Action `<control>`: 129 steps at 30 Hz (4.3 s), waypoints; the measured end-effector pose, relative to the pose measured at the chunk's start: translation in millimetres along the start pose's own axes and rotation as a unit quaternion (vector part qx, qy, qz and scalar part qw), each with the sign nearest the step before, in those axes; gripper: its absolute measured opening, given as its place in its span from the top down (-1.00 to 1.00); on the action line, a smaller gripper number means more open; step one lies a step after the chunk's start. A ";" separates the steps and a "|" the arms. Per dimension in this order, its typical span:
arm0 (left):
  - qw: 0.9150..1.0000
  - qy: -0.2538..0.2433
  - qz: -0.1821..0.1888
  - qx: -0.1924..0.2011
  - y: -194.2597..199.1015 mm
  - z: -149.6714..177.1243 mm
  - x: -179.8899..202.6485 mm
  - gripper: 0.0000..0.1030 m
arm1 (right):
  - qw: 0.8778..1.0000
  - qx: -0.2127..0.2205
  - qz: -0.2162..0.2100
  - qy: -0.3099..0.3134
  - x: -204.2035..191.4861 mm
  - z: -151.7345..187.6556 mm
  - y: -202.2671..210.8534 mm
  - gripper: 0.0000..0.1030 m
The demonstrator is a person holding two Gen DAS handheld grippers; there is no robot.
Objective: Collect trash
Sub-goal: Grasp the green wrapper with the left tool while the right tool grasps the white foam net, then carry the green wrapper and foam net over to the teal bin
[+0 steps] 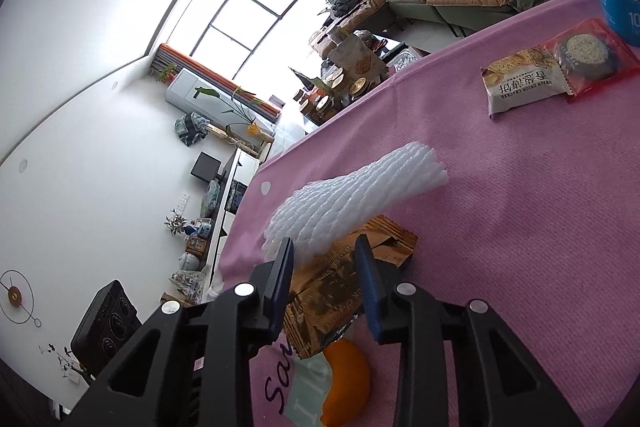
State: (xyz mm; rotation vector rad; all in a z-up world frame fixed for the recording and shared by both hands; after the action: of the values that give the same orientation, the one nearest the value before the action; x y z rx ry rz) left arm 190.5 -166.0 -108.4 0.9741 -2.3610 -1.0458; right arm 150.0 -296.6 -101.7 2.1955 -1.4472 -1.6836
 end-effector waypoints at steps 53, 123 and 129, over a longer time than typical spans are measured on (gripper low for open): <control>0.984 0.140 -0.090 0.063 137.0 93.6 -64.6 0.93 | 0.996 0.013 -0.051 0.078 -62.9 21.5 1.4 0.90; 0.935 0.256 -0.235 0.068 246.2 193.8 -160.1 0.93 | 0.962 -0.150 -0.170 0.154 -175.9 85.5 -124.3 0.90; 0.931 0.265 -0.243 0.065 249.0 198.7 -169.3 0.93 | 0.958 -0.163 -0.172 0.159 -185.3 90.2 -133.6 0.90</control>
State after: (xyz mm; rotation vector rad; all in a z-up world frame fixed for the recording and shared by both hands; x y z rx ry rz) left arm 82.6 174.7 -59.8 1.7041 -1.7938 -0.6577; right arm 168.6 -53.8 -69.2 2.4697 -0.6894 -1.4201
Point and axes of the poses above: each gripper's, at about its wrist camera, not at the fingertips, and y roughly against the way its jaws point, x to its right, z to its underside, the point moved 3 cm from there along -y, roughly the way its jaws point, and after that the axes turned 3 degrees about -x, right-handed, at the moved point
